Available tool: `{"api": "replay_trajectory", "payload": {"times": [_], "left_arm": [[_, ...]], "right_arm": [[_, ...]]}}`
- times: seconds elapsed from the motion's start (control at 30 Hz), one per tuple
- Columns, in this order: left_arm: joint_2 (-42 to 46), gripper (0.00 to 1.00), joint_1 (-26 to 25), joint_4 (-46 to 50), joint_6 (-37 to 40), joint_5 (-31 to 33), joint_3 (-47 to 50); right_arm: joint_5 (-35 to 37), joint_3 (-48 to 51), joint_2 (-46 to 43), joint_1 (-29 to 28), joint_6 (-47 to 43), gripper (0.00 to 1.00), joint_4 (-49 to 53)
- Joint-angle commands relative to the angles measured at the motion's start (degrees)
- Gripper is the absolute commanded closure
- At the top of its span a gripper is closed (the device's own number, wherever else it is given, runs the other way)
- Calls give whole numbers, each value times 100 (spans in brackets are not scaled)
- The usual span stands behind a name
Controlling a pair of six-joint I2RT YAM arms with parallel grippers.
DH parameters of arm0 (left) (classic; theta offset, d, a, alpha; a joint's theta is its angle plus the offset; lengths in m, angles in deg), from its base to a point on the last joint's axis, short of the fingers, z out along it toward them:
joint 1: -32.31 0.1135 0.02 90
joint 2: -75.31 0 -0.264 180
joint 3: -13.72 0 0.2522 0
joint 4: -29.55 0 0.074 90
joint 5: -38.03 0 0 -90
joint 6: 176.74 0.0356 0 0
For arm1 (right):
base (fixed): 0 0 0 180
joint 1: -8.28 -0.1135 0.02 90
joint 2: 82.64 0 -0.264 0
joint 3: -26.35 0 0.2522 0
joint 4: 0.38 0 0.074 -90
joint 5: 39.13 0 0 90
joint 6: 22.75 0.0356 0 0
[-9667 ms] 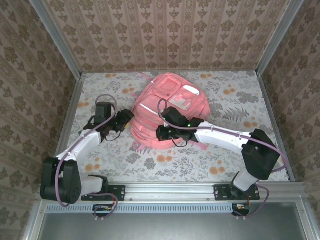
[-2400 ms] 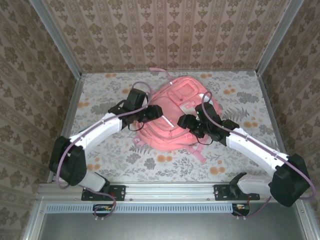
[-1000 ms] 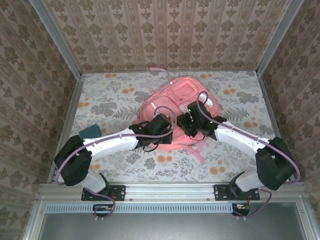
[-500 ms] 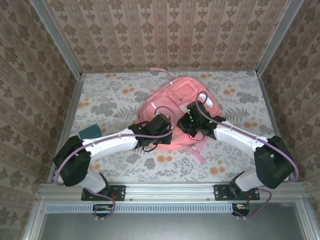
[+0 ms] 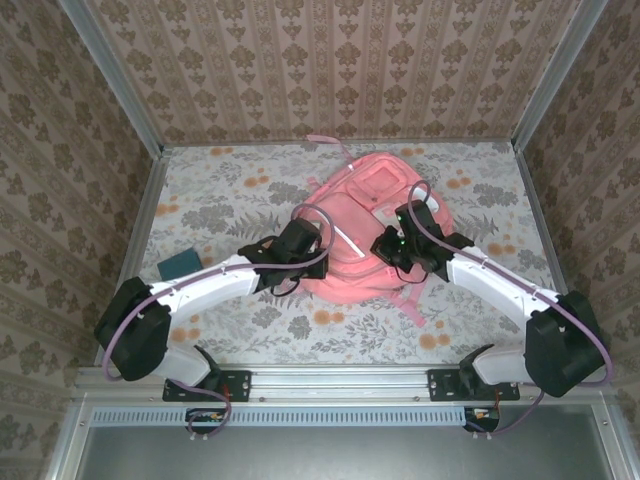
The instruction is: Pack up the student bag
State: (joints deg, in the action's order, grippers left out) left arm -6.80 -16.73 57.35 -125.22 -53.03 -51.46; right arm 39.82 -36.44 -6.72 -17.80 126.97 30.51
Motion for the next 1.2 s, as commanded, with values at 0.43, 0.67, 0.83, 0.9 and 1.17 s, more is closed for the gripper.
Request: {"api": "replay_trajectory", "payload": {"times": [0.43, 0.67, 0.83, 0.9, 1.17], "left_arm": [[378, 100, -353, -892, 1013, -617, 318], [-142, 100, -885, -1341, 904, -805, 3], [-316, 100, -905, -872, 867, -357, -234], [-297, 100, -889, -748, 895, -287, -272], [-356, 100, -897, -814, 824, -221, -209]], "right_arm": [[-95, -976, 816, 793, -2237, 94, 766], [-118, -1323, 701, 987, -2417, 62, 853], [91, -910, -145, 1026, -2124, 40, 1016], [-67, -703, -405, 1019, -1938, 39, 1040], [-770, 401, -1135, 866, -200, 44, 483]]}}
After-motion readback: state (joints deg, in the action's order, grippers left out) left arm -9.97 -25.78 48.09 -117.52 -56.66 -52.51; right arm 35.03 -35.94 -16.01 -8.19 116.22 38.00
